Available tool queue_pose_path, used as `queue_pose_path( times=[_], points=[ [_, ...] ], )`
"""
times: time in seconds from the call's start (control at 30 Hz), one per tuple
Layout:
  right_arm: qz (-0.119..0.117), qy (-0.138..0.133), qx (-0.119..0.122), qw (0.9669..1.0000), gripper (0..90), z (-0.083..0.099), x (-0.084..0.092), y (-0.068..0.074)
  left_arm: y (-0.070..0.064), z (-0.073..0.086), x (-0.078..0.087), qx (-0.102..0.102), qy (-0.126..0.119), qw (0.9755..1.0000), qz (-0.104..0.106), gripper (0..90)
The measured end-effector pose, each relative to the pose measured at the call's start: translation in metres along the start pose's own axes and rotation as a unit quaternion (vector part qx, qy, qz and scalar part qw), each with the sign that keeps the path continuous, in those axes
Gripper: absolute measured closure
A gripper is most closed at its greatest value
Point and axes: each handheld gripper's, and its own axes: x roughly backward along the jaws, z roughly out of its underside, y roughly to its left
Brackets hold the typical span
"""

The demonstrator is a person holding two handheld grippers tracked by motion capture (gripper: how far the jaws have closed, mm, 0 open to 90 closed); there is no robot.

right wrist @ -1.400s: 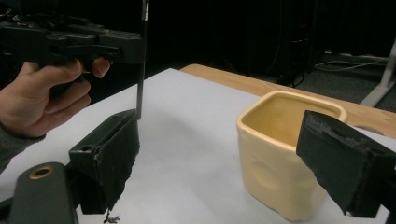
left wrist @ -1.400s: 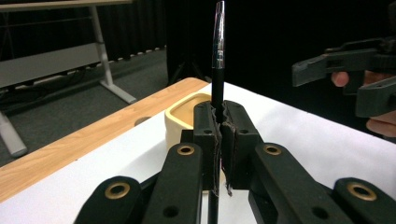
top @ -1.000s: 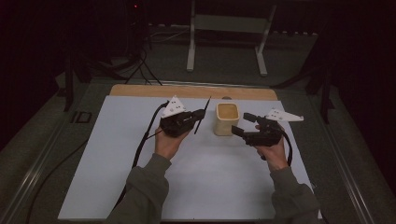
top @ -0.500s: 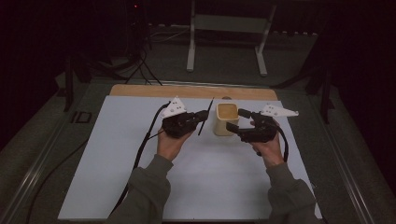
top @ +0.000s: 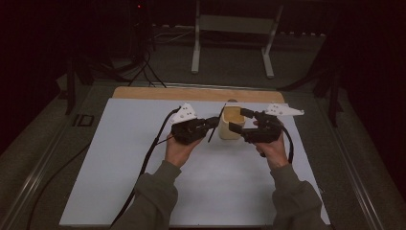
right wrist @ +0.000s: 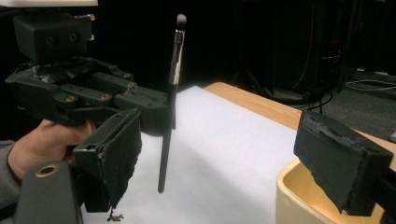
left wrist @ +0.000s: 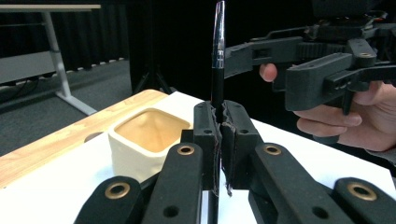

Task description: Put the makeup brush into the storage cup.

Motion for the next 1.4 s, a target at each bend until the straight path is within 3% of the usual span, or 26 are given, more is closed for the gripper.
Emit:
queue_pose_path(
  times=[0.67, 0.8, 0.97, 1.27, 1.37, 1.4],
  points=[
    [-0.023, -0.018, -0.010, 0.9995, 17.3, -0.008, -0.007, 0.006, -0.010, 0.001, -0.009, -0.003, -0.002, 0.9998, 0.019, 85.9],
    [-0.026, -0.021, -0.011, 0.9994, 21.1, -0.009, -0.008, 0.006, -0.012, 0.001, -0.011, -0.005, -0.003, 0.9997, 0.024, 85.8],
    [-0.058, -0.028, -0.024, 0.9976, 38.7, -0.010, -0.007, 0.003, -0.014, 0.001, -0.011, -0.007, -0.005, 0.9995, 0.030, 85.8],
    [-0.083, -0.026, -0.012, 0.9961, 83.3, -0.009, -0.006, 0.003, -0.016, 0.003, -0.013, -0.011, -0.004, 0.9992, 0.039, 85.7],
    [-0.080, -0.027, -0.003, 0.9964, 85.3, -0.009, -0.006, 0.006, -0.014, 0.004, -0.015, -0.007, -0.001, 0.9989, 0.046, 81.6],
    [-0.078, -0.026, 0.002, 0.9967, 85.4, -0.009, -0.006, 0.006, -0.014, 0.004, -0.015, -0.001, 0.003, 0.9988, 0.050, 71.9]
  ],
)
